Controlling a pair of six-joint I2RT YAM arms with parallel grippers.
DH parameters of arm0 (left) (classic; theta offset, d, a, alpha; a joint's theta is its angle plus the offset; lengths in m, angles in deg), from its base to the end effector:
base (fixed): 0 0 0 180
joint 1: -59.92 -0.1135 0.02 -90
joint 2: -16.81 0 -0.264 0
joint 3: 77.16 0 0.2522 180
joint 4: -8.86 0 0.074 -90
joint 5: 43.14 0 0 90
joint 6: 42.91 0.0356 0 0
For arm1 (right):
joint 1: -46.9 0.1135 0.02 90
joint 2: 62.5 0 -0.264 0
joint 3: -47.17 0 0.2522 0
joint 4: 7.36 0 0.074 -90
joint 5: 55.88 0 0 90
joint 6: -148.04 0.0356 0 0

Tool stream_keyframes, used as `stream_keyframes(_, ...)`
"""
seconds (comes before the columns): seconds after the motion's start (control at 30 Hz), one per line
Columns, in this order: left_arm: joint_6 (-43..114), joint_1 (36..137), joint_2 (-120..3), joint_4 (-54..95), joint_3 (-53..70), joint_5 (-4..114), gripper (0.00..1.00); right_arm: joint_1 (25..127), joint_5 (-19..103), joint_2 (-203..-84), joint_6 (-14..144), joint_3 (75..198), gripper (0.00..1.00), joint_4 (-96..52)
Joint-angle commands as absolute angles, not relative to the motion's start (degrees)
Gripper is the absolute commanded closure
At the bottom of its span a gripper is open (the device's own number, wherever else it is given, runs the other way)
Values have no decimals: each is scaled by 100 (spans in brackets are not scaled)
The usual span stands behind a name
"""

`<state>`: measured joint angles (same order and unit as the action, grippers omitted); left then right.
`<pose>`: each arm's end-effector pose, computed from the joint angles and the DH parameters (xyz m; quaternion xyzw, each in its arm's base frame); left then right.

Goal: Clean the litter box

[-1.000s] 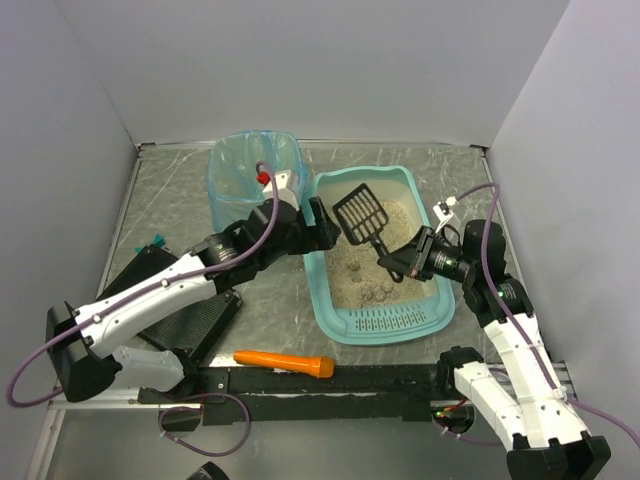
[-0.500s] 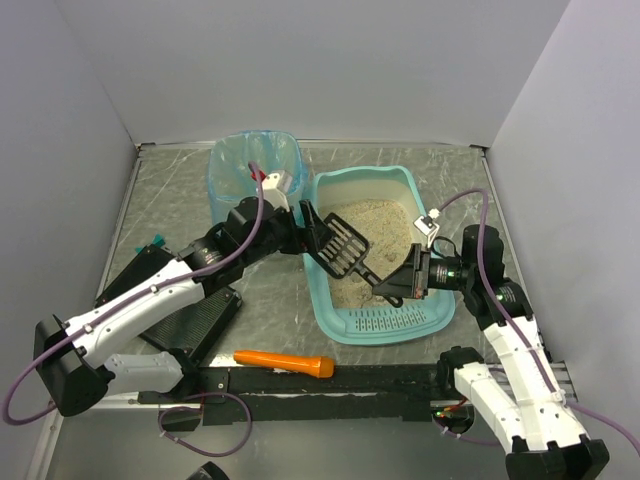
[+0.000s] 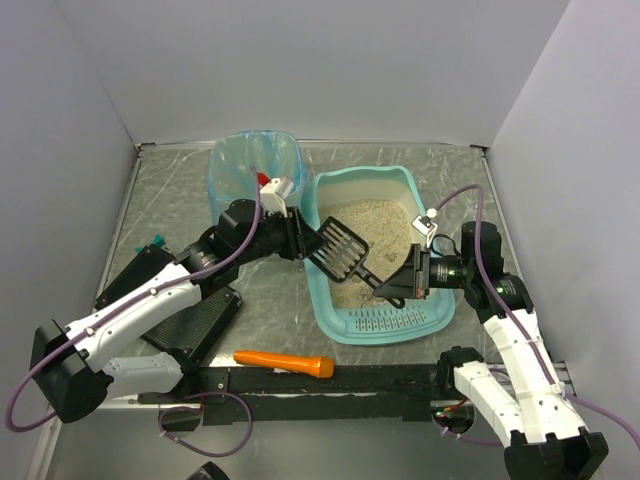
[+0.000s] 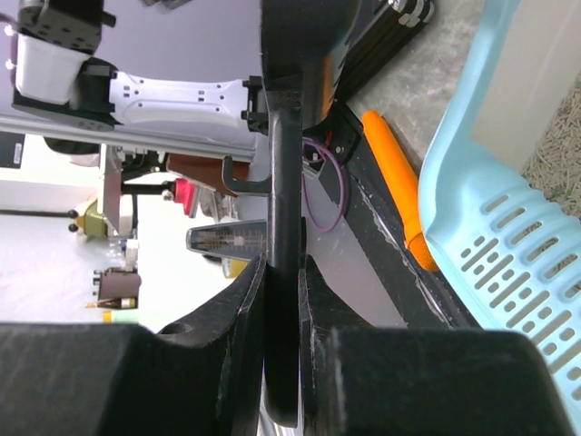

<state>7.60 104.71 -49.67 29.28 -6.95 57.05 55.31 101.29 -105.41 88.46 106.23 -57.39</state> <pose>0.1877 -0.1952 0.3407 0.0899 0.7958 -0.4518 0.3931 0.1355 0.0532 0.3144 -0.1151 0.7713 0.5907 0.2073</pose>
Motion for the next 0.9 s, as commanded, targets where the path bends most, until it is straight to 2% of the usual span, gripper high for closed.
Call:
stream_keyframes(0.0,789,10387,-4771,2377,-811,6162,74,5490,10259,-10565,8652,10997,100,-5698)
stream_keyframes(0.03,737,10378,-4761,2350,-855,6162,89,5473,10171,-10574,8617,11024,90,-5820)
stream_keyframes(0.07,727,10360,-4744,2350,-864,6128,97,5472,9996,-10548,8503,11085,83,-5865)
stream_keyframes(0.1,684,10325,-4726,2402,-873,6058,99,5455,9847,-10513,8485,11120,75,-5900)
stream_keyframes(0.13,614,10307,-4717,2411,-881,6005,99,5446,9697,-10478,8467,11155,59,-5883)
stream_keyframes(0.23,176,10184,-4621,2114,-1109,5995,99,5429,8889,-10223,8765,11174,34,-5620)
stream_keyframes(0.3,-141,10132,-4516,1763,-1320,6013,99,5429,8441,-9977,9370,10954,26,-4988)
stream_keyframes(0.33,-212,10131,-4489,1665,-1382,6030,99,5437,8300,-9898,9703,10875,18,-4803)
stream_keyframes(0.43,-564,10123,-4419,1551,-1470,5776,99,5437,7755,-9652,10284,10646,1,-4415)
stream_keyframes(0.57,-907,10079,-4357,1138,-1585,5732,99,5437,7193,-9397,10734,10348,0,-4423)
stream_keyframes(0.67,-917,10061,-4479,1400,-1191,5670,99,5437,6919,-9265,11094,10216,0,-4722)
stream_keyframes(0.87,-917,10061,-4541,1260,-1172,5583,99,5437,7060,-9053,11560,9811,4,-3844)
